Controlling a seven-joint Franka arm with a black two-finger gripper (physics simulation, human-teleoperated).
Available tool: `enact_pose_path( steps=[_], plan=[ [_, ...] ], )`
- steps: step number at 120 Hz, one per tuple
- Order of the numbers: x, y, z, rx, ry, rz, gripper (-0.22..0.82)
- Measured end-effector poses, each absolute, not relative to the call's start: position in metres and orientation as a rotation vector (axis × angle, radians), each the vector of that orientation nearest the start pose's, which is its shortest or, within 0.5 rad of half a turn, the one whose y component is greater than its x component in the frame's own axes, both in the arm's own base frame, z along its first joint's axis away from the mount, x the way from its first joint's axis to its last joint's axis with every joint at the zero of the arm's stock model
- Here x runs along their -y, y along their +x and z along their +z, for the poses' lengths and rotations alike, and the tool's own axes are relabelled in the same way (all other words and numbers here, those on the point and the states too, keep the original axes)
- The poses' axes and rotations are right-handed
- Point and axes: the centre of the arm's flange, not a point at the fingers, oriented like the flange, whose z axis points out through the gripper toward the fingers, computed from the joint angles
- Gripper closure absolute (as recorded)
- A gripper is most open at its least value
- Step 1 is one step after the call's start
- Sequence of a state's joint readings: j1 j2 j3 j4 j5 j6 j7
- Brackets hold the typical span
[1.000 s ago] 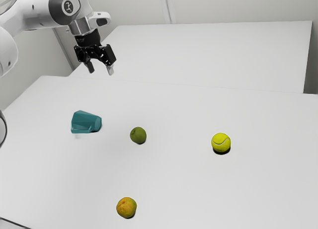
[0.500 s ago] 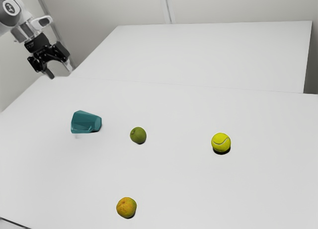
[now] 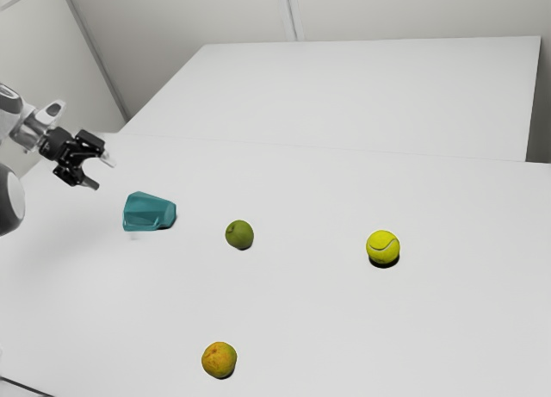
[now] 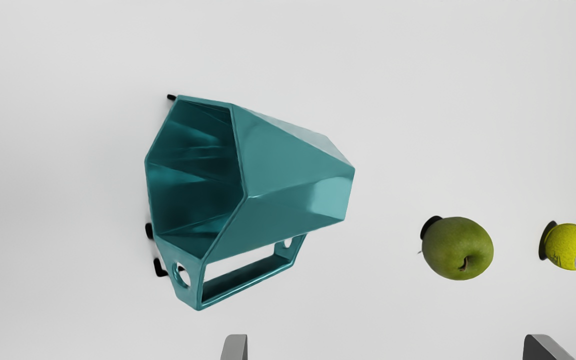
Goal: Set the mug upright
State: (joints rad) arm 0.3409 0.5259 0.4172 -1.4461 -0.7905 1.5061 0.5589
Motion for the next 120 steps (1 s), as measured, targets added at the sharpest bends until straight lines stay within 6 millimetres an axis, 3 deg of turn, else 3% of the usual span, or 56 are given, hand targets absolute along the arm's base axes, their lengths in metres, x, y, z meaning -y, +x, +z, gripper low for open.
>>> enact_pose_path(
  steps=[22,43,69,94,105,120],
  plan=[
    [-0.364,0.568,0.343,-0.348,2.353,0.103,0.0],
    [-0.351,0.58,0.302,-0.31,2.276,0.14,0.0],
    [-0.327,0.587,0.288,-0.237,2.162,0.172,0.01],
    [-0.323,0.586,0.294,-0.178,2.138,0.193,0.51],
    [-0.321,0.587,0.296,-0.157,2.135,0.199,0.63],
    [-0.319,0.587,0.298,-0.136,2.134,0.207,0.71]
  ],
)
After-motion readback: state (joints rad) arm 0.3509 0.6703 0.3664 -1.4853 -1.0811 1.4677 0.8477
